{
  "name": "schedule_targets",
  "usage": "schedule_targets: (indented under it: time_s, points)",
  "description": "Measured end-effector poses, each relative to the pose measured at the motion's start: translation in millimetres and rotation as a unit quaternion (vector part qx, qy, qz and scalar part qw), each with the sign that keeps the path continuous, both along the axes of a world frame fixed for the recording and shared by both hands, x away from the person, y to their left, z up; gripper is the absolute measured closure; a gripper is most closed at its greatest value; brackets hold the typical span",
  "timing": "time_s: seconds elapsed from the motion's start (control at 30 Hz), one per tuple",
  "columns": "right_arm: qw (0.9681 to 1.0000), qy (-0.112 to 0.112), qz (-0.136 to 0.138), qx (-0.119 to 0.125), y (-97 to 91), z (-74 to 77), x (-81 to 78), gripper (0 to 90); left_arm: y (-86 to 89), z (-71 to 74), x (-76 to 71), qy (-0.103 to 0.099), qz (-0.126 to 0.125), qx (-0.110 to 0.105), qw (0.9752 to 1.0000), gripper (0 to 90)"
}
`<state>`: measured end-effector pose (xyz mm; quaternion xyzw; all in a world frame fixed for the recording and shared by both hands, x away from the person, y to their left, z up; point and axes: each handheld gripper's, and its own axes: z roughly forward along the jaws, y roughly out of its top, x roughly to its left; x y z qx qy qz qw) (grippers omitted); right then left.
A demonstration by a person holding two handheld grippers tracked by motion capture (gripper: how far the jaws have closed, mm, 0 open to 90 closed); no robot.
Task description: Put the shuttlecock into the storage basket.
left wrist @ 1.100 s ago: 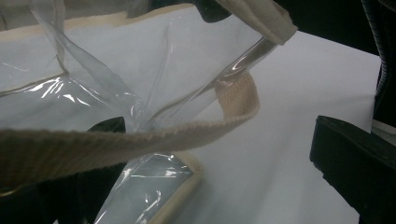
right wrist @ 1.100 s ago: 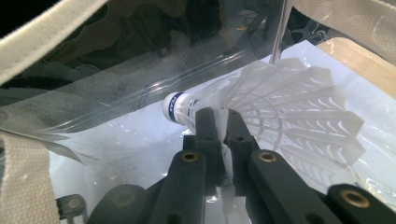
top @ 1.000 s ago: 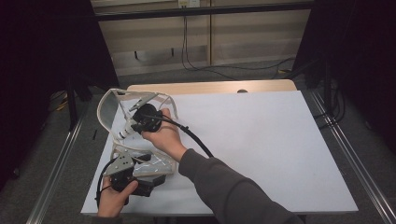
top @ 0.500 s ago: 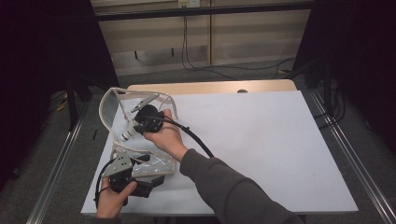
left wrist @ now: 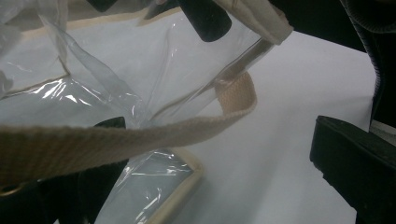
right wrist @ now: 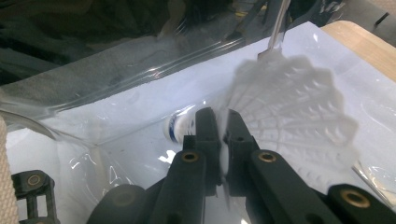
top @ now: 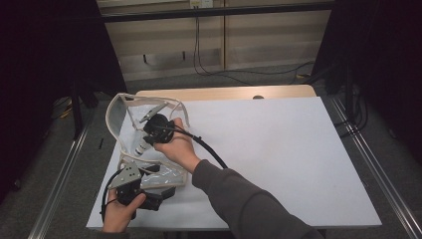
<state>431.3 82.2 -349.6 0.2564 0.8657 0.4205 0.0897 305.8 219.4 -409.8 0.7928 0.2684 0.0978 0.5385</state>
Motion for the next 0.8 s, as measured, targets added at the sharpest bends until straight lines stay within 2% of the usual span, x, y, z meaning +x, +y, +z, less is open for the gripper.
schedule_targets:
  time_s: [0.07,0.1,0.17,0.27,0.43,0.67,0.8]
  points:
    - [1.0000,0.003,0.005,-0.007,1.3,-1.6,-0.3,82.5,-0.3,0.1,0.0,0.000,0.000,0.000,1.0000,4.6]
    - [0.9999,0.011,0.008,-0.009,2.1,-3.4,0.0,75.5,-0.3,0.0,0.0,0.001,0.000,0.000,1.0000,4.5]
    - [0.9999,0.011,0.002,-0.013,3.0,-4.0,-0.3,61.0,-0.4,-0.2,0.2,-0.001,0.000,0.000,1.0000,4.5]
    - [0.9999,0.010,-0.008,-0.008,2.0,-2.0,-0.4,52.6,-0.5,0.0,0.1,-0.001,0.001,0.000,1.0000,4.4]
    - [0.9995,0.015,-0.026,-0.009,-2.7,1.5,1.8,45.5,-0.8,-0.1,0.3,-0.002,0.001,-0.002,1.0000,4.3]
    - [0.9994,0.013,-0.030,-0.008,-5.2,8.1,-2.1,38.6,-1.0,-0.3,0.4,-0.002,-0.001,0.000,1.0000,4.2]
    - [0.9995,0.020,-0.026,0.001,-8.3,13.6,-4.7,35.3,-1.0,-0.2,0.4,-0.002,-0.001,0.003,1.0000,4.2]
